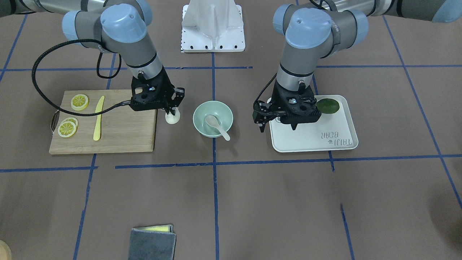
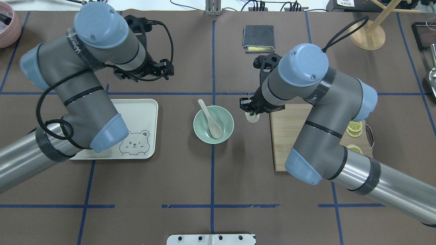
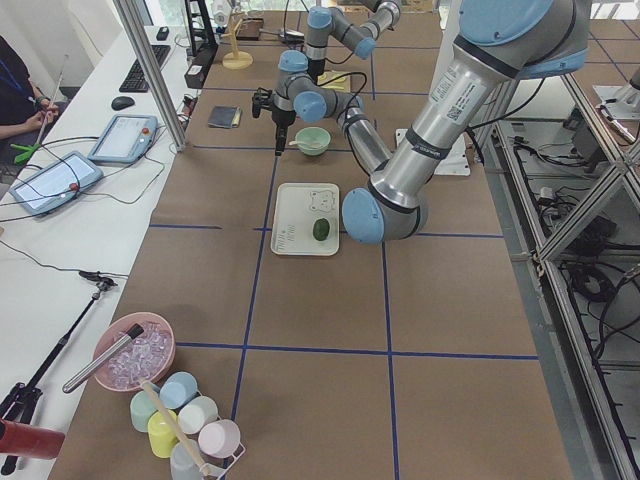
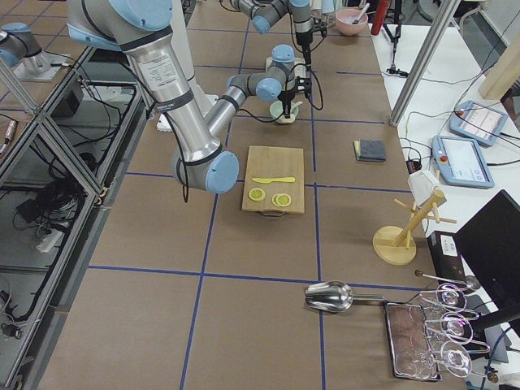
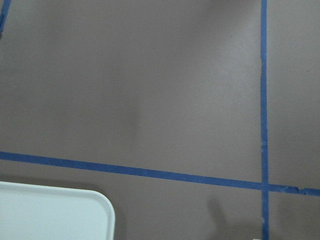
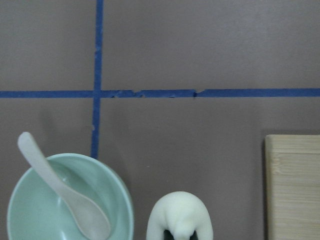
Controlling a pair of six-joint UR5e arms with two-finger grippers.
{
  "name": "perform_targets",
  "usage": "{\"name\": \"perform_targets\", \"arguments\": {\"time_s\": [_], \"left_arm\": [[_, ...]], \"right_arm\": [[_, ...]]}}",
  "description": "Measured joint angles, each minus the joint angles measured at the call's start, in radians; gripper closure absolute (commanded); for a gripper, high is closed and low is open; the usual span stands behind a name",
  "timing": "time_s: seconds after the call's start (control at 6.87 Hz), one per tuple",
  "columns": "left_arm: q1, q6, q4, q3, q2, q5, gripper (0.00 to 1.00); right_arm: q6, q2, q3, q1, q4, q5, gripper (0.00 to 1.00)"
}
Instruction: Put spoon and bun in bowl
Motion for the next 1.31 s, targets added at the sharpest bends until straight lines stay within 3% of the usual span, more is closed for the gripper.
{"name": "perform_targets", "arguments": {"time_s": [0.29,0.44,0.58,1.31], "left_arm": [[-0.039,0.105,0.057,-0.036,0.027,0.0,0.0],[-0.05,0.126,0.066,-0.044,0.038,0.002,0.0],[-0.073,0.166,0.07,-0.057,0.057,0.003,0.0],[-0.24,0.464,0.075,-0.093,0.152,0.001,0.0]], "right_arm": [[0.017,0.116,-0.1,-0.04,0.001,-0.014,1.0],[0.022,0.16,-0.143,-0.058,0.002,-0.025,0.74],[0.023,0.189,-0.176,-0.071,0.003,-0.036,0.01],[0.025,0.219,-0.194,-0.079,0.002,-0.047,0.0]]}}
